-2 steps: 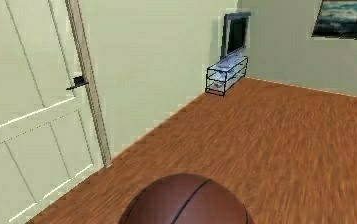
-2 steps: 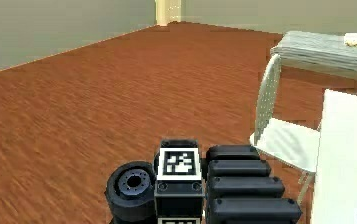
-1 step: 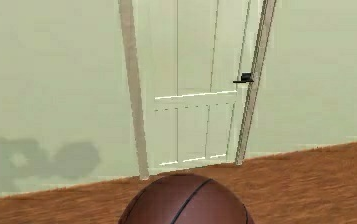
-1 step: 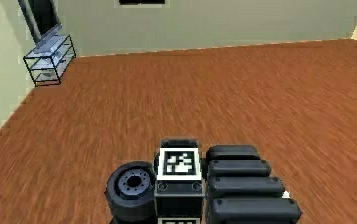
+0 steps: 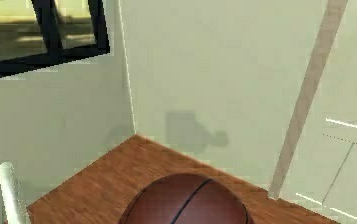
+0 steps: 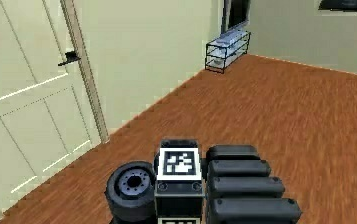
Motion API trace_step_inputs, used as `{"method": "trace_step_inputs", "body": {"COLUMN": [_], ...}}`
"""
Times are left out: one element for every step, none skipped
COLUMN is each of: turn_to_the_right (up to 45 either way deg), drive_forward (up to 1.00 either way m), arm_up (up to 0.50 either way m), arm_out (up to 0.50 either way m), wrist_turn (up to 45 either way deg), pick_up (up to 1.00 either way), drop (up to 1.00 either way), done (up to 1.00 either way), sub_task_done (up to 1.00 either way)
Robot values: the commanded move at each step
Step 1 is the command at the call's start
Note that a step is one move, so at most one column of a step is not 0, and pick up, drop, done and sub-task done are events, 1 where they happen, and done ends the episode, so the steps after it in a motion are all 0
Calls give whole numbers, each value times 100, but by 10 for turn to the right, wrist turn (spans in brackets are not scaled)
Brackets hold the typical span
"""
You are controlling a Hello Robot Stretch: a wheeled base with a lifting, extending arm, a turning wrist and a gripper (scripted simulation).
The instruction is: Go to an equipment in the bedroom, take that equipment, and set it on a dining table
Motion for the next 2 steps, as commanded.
{"method": "trace_step_inputs", "body": {"turn_to_the_right": [-450,-420], "drive_forward": [0,0], "arm_up": [0,0], "arm_out": [0,0], "wrist_turn": [0,0], "pick_up": [0,0], "drop": [0,0], "done": [0,0], "sub_task_done": [0,0]}}
